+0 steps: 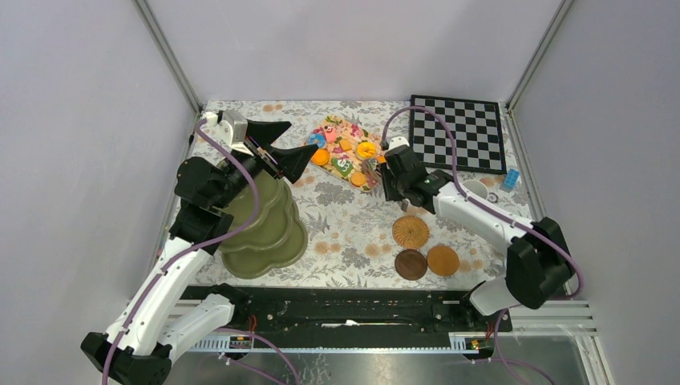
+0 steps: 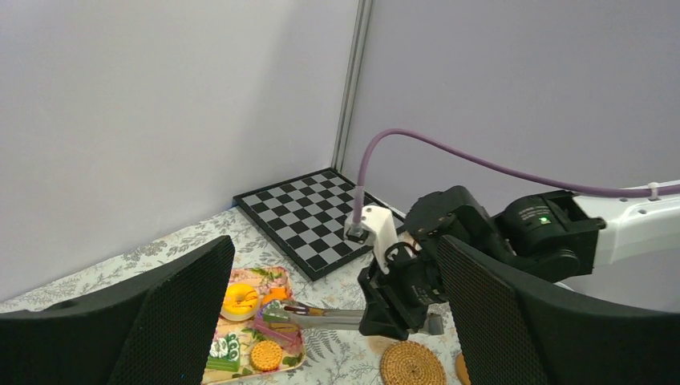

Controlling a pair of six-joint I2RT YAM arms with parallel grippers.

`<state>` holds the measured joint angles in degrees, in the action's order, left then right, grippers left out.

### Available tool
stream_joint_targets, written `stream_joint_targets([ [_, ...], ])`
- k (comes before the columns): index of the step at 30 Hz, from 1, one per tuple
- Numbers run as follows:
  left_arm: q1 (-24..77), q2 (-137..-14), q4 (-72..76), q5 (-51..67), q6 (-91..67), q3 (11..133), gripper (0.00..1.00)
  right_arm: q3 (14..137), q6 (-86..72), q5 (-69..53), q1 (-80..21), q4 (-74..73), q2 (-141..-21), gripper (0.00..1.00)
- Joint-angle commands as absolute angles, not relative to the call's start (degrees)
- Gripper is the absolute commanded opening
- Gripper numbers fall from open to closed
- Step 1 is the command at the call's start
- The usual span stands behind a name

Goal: Serve the afternoon tea

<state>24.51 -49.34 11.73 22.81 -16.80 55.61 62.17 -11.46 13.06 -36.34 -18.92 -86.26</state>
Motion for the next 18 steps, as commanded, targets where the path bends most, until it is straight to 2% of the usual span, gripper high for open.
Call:
stream_joint_targets([
  [1,24.3,-49.2,14.6,24.3,-17.4,55.5,0.99,59.0,-10.2,16.2,-36.9,-12.7,-79.1,0.27],
  [7,24.3,-48.7,14.6,23.8,-17.1,55.5,0.99,53.2,-6.3,11.0,-36.8,-8.2,-70.6,0.27],
  [12,24.3,-47.5,14.6,23.1,-16.7,55.3,0.99,51.7,-3.2,-6.4,-36.9,-5.0,-63.3,0.27],
  [18,24.3,-46.9,14.5,22.5,-16.4,55.1,0.99,54.3,-7.5,-20.5,-38.1,-1.3,-63.7,0.26],
])
